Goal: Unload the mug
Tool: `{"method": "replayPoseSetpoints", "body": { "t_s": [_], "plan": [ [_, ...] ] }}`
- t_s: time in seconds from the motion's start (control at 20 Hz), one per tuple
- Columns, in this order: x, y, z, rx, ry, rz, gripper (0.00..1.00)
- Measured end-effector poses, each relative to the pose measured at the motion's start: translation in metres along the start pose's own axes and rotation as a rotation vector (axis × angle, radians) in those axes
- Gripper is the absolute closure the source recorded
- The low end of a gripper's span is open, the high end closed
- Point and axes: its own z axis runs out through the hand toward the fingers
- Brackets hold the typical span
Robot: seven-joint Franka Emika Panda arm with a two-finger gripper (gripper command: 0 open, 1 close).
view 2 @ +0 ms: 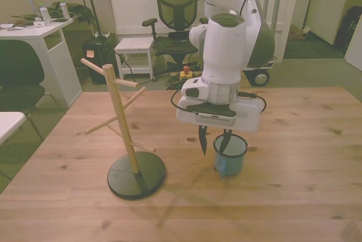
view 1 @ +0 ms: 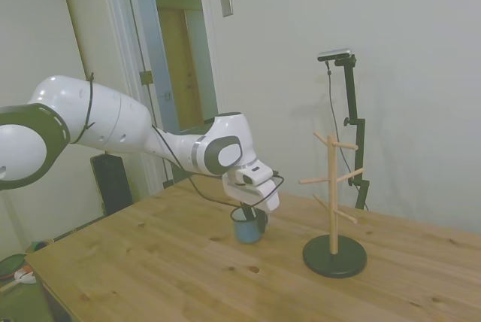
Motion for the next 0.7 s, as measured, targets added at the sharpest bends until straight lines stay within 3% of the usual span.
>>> {"method": "replayPoseSetpoints", "body": {
  "t_s": [0.4,0.7],
  "plan": [
    [-0.01,0.007,-0.074,0.044,0.026,-0.007,0.0],
    [-0.059,0.023,-0.115,0.034,-0.013,-0.063,0.0]
  ]
}}
